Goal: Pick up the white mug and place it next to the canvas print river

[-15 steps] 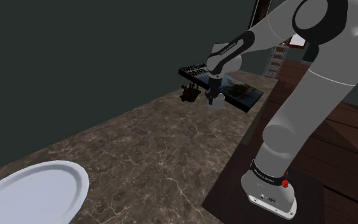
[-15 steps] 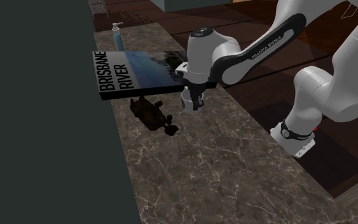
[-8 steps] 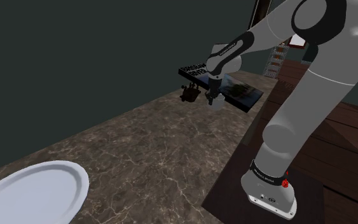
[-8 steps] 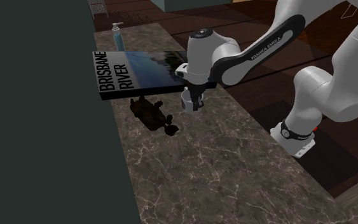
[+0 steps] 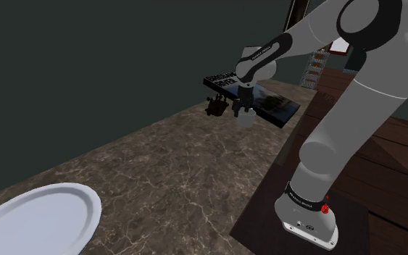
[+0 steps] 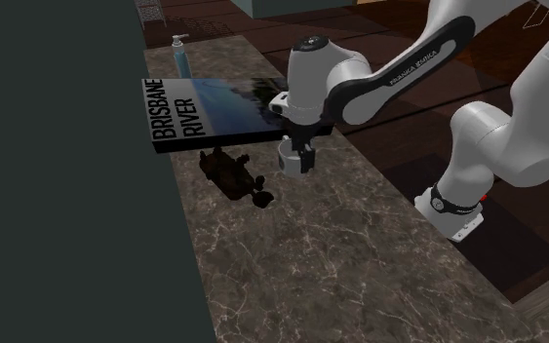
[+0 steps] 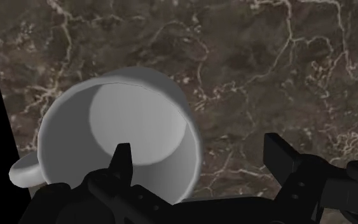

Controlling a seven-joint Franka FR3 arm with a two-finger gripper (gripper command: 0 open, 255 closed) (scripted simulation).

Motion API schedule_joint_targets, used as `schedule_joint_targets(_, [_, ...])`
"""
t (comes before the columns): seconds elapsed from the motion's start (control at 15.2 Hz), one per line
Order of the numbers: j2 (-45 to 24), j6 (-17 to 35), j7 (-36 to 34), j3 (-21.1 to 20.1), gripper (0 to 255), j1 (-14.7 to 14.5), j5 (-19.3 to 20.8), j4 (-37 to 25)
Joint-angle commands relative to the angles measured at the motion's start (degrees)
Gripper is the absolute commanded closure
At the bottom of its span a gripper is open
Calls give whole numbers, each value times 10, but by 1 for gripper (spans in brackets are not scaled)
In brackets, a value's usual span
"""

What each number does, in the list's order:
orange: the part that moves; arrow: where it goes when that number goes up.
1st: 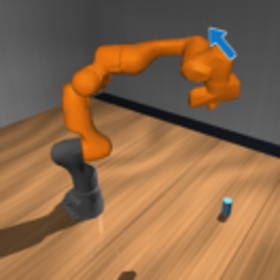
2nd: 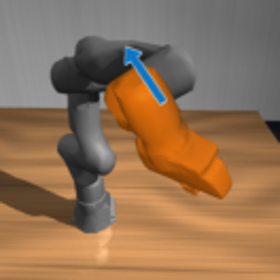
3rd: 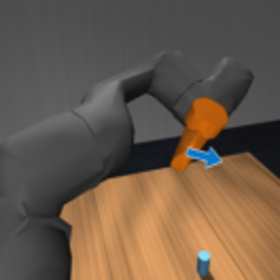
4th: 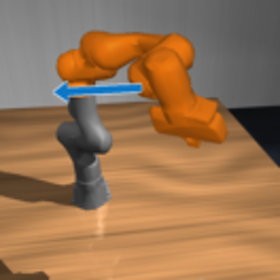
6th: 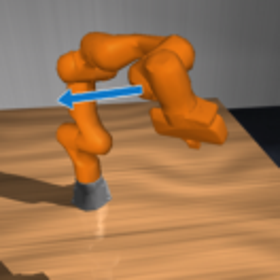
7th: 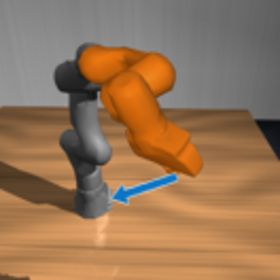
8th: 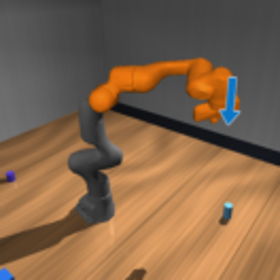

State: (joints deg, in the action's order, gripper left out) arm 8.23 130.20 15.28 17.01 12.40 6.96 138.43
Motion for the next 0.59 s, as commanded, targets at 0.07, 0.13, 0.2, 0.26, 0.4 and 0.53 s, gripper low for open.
schedule_joint_targets(0.07, [27, -56, -3, -4, 0, -1, 4, -29])
schedule_joint_targets(0.13, [27, -56, -3, -4, 0, -1, 4, -29])
schedule_joint_targets(0.2, [27, -56, -3, -4, 0, -1, 4, -29])
schedule_joint_targets(0.26, [27, -56, -3, -4, 0, -1, 4, -29])
schedule_joint_targets(0.4, [27, -56, -3, -4, 0, -1, 4, -29])
schedule_joint_targets(0.53, [27, -56, -3, -4, 0, -1, 4, -29])
